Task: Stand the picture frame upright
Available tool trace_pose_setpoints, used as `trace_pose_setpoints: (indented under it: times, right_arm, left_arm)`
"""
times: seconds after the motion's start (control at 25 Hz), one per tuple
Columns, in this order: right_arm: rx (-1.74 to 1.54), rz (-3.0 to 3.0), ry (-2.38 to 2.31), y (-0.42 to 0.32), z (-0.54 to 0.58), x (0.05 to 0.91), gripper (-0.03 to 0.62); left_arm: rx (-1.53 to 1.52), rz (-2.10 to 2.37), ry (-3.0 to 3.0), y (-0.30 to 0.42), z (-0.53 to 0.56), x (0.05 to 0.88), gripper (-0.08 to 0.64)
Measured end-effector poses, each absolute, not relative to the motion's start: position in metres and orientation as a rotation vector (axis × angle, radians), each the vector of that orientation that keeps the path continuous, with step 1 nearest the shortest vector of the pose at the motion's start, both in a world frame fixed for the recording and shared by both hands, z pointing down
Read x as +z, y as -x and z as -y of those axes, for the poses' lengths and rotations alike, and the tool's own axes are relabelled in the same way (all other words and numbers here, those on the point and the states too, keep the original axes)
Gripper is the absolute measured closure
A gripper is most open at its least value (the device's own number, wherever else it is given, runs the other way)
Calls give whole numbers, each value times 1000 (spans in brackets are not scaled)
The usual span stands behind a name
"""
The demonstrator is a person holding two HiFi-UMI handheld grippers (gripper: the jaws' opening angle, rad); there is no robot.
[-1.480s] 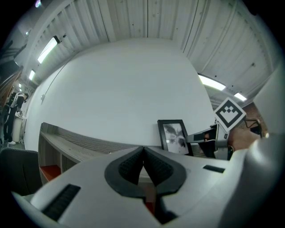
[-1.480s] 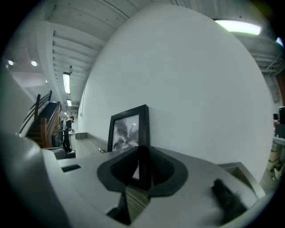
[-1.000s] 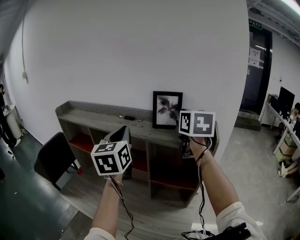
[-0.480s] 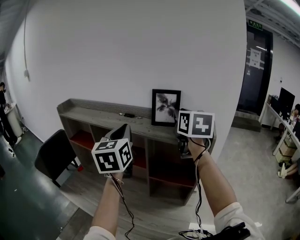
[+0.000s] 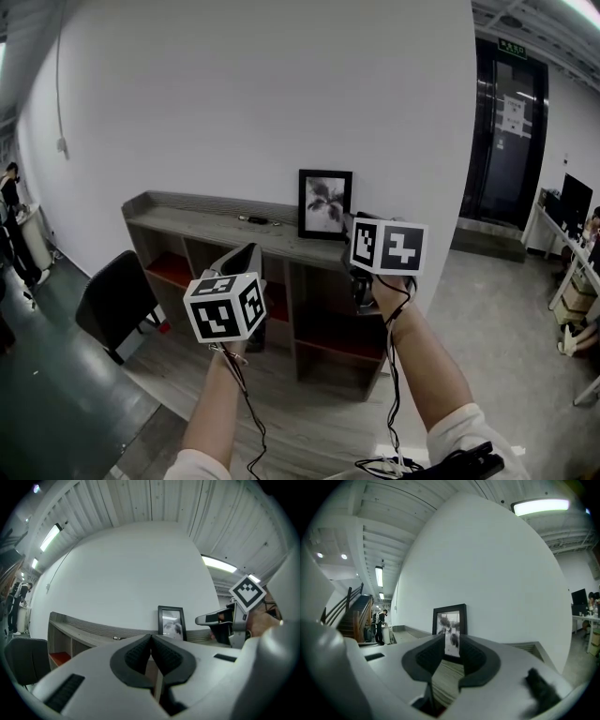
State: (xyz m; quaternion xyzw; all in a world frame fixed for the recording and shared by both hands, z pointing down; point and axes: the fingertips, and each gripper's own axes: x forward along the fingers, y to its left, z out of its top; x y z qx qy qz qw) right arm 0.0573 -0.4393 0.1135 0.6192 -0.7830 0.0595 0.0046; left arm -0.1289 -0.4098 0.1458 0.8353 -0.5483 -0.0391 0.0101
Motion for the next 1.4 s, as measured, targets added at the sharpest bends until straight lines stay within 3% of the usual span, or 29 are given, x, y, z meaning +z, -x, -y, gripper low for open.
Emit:
trace_pose_setpoints:
  times: [0.8,1.4]
  right_arm:
    - [273,2616,-1762,-37,363,187,506]
    - [508,2596,-1608,-47,326,309,522]
  left_arm:
    - [-13,1730,-2479,110,336,237,546]
    - [26,1638,-2298,96,294,344,546]
